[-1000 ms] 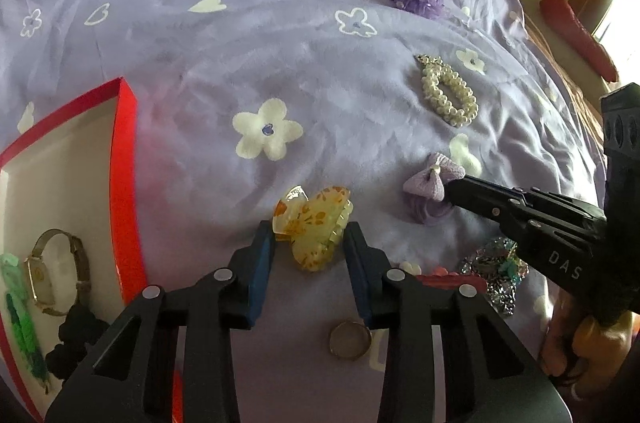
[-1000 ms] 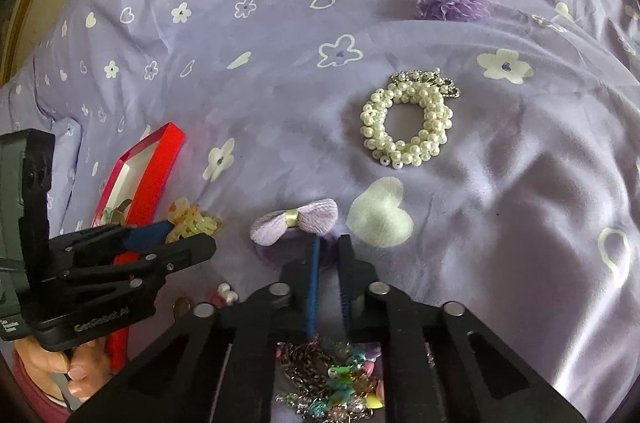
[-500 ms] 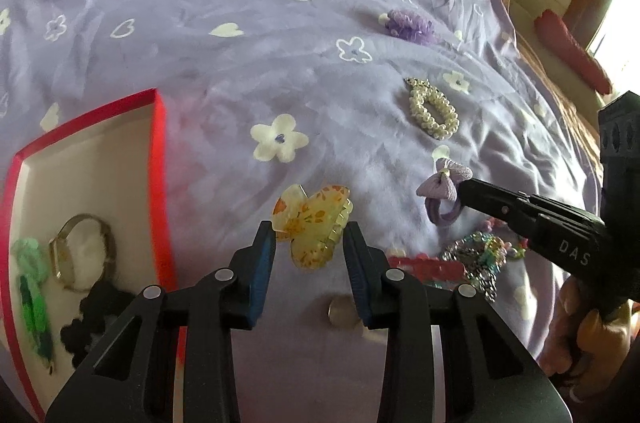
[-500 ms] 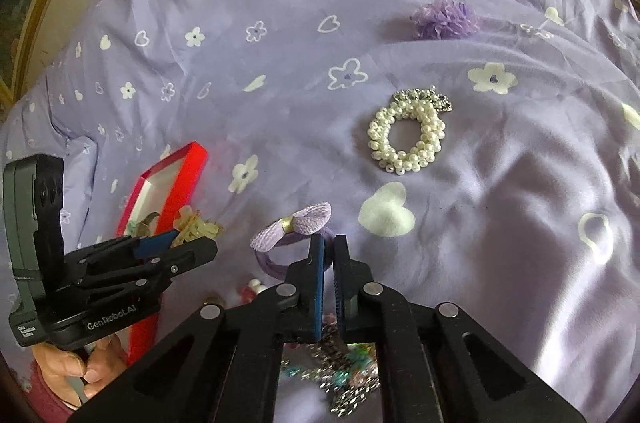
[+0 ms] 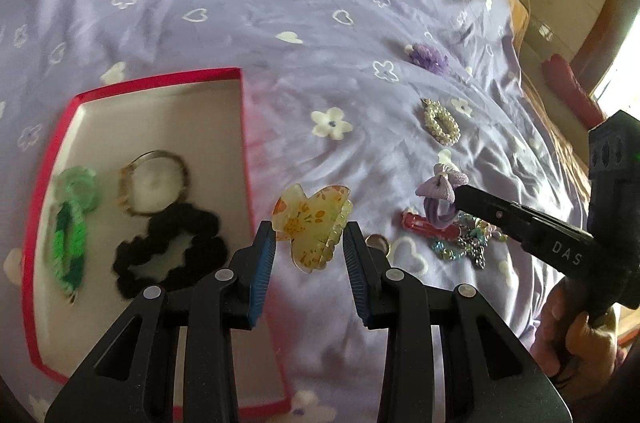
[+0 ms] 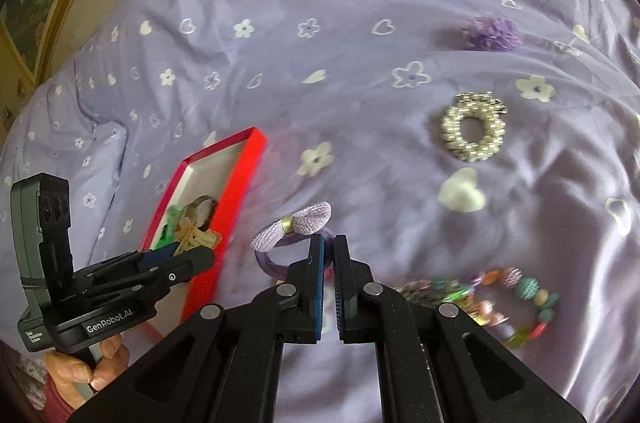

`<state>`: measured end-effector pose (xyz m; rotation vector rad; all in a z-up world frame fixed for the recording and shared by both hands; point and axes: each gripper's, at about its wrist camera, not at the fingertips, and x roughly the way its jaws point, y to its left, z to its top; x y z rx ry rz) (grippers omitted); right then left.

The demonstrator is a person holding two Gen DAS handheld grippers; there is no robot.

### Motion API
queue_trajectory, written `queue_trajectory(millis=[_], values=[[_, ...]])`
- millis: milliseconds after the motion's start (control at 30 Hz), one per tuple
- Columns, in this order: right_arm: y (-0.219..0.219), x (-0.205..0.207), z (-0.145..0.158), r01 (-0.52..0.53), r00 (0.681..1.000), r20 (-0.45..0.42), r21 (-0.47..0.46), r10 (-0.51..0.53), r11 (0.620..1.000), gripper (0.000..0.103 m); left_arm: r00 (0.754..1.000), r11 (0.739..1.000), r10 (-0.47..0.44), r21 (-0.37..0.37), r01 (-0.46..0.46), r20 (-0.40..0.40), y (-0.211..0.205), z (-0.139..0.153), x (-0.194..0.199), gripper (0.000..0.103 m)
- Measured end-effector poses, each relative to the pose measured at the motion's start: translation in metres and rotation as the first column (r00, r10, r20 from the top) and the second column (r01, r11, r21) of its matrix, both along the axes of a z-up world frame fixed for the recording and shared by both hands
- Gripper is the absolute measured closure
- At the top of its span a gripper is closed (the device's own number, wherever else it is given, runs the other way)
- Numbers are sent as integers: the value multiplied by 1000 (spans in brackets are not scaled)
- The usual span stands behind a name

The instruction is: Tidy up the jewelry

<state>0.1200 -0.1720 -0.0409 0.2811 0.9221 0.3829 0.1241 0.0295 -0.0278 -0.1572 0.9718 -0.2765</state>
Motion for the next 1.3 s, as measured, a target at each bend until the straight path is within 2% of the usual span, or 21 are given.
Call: queue_trajectory(millis=[333, 833, 1100, 1300], values=[[42, -17, 6, -76, 997, 4, -6, 76, 997, 99, 998, 998, 56, -15, -55, 26, 35, 10, -31, 70], [105, -31, 7, -203, 979, -6, -20, 203, 979, 99, 984, 983, 179, -49, -178, 14, 97, 8, -61, 70], [149, -26, 0, -277, 961, -19, -55, 276, 959, 99, 973, 972, 231, -23, -232, -20, 132, -9, -64, 70], [173, -13, -14, -310, 950, -53, -87, 307, 947, 99, 968, 970, 243, 32, -242, -54, 147, -29, -49, 70]])
